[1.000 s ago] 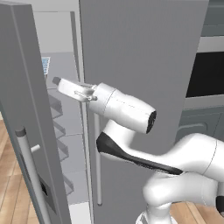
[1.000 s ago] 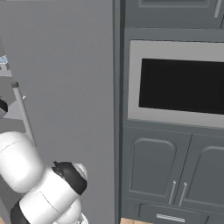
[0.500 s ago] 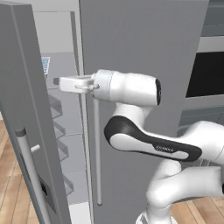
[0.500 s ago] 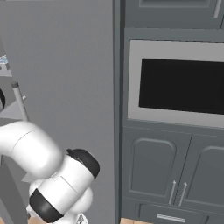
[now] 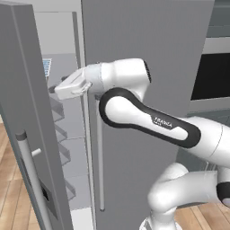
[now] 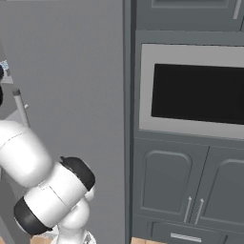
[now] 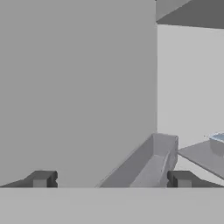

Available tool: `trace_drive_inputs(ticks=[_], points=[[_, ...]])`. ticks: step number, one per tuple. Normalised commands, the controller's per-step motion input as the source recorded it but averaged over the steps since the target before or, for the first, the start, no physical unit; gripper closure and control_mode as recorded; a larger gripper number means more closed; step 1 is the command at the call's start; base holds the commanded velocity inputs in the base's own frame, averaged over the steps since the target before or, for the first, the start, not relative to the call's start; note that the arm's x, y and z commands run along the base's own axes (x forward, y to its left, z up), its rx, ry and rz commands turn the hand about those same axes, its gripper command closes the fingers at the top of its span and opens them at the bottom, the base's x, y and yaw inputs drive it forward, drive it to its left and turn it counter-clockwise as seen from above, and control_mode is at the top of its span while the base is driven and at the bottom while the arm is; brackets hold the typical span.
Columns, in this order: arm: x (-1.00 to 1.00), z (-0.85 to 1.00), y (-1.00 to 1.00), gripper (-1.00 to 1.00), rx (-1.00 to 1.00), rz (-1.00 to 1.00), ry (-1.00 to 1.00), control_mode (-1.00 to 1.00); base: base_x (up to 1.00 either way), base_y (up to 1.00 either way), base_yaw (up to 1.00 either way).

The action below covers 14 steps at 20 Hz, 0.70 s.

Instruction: Open the freezer door, pick up the ice cube tray from the freezer, and place it on the dining counter.

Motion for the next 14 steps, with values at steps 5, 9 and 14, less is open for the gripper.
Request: trace_drive_inputs(ticks=[5,9,14], points=[[0.00,-0.14,0.75,-1.00,-0.14,0.11,-0.05,-1.00,0.00,0.00,0.00],[0.00,-0.09,0.56,-1.00,-0.08,0.10,-0.05,-1.00,0.00,0.00,0.00],[-0.05,-0.02,0.55,-1.00,-0.06,0.09,-0.05,-1.00,0.00,0.00,0.00]])
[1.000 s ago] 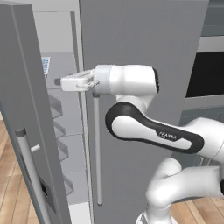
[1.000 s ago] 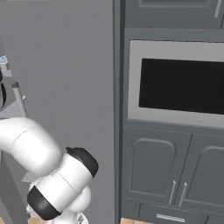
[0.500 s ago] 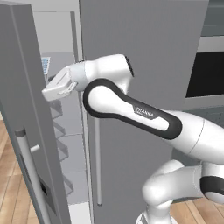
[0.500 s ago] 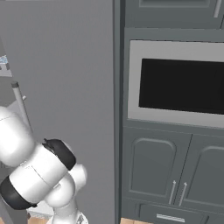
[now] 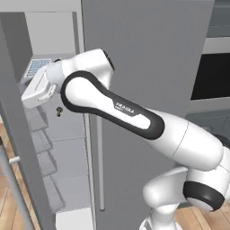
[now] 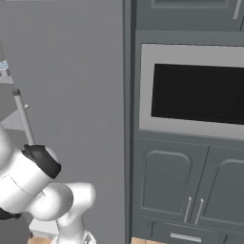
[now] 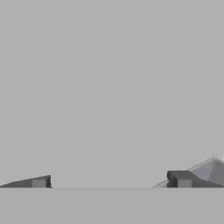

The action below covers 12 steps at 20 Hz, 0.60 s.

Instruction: Open the freezer door, pick up the ice cube tray from the freezer, and place it on the dining counter.

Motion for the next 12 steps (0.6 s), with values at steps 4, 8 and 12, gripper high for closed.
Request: trace_drive_inputs(ticks=[4,8,12], points=[[-0.20,0.00,0.52,-1.00,-0.06,0.04,-0.01,-1.00,0.00,0.00,0.00],[-0.25,0.00,0.51,-1.00,-0.05,0.00,0.00,-1.00,0.00,0.00,0.00],[-0.17,0.00,0.28,-1.00,-0.05,0.00,-0.05,-1.00,0.00,0.00,0.00]])
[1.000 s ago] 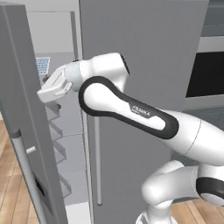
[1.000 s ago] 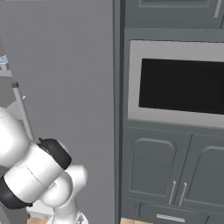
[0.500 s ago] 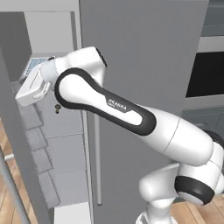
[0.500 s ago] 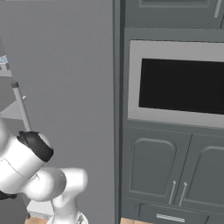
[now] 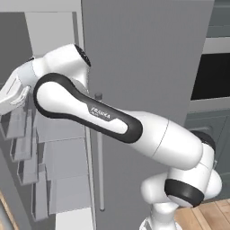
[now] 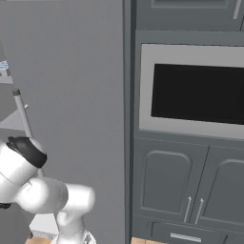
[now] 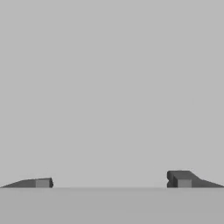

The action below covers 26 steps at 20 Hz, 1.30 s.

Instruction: Open the freezer door, pick up the ice cube tray from the freezer, and place it on the dining counter.

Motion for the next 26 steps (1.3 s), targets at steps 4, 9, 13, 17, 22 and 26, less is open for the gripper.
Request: trace_drive_inputs(ticks=[4,9,13,17,22,26], points=[[-0.03,0.00,0.20,-1.00,-0.08,0.00,-0.06,-1.00,0.00,0.00,0.00],[0.00,-0.05,0.28,-1.00,-0.03,0.01,0.00,-1.00,0.00,0.00,0.00],[0.00,-0.01,0.20,-1.00,-0.01,0.00,0.00,-1.00,0.00,0.00,0.00],[-0.09,0.00,-0.30,-1.00,-0.01,0.00,-0.03,-1.00,0.00,0.00,0.00],[-0.25,0.00,-0.98,-1.00,-0.01,-0.02,-0.08,-1.00,0.00,0.00,0.00],[-0.31,0.00,-1.00,-1.00,0.00,-0.08,-0.07,-1.00,0.00,0.00,0.00]])
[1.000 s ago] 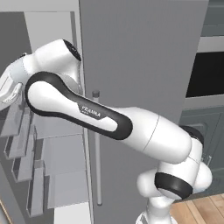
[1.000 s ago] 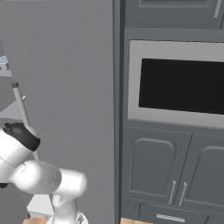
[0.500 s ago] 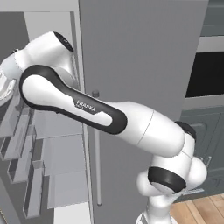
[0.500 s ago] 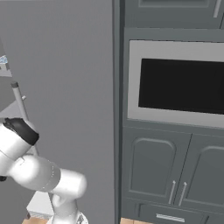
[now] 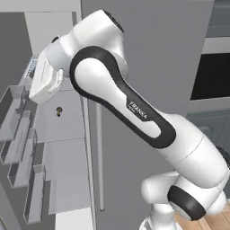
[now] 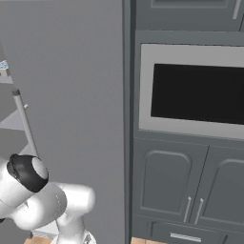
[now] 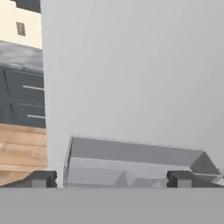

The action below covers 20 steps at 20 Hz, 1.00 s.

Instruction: Open the freezer door, pick up the ice cube tray from the freezer, and place it on the dining counter.

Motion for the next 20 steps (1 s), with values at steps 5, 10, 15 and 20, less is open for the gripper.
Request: trace_drive_inputs(ticks=[5,10,15,20], points=[[-0.42,0.00,-1.00,-1.00,0.00,-0.10,-0.07,-1.00,0.00,0.00,0.00],[-0.42,-0.03,-1.00,-1.00,0.00,-0.15,-0.07,-1.00,0.00,0.00,0.00],[-0.13,-0.05,-1.00,-1.00,0.00,-0.39,-0.01,-1.00,0.00,0.00,0.00],[0.00,-0.05,-1.00,-1.00,0.00,-0.48,0.03,-1.00,0.00,0.00,0.00]])
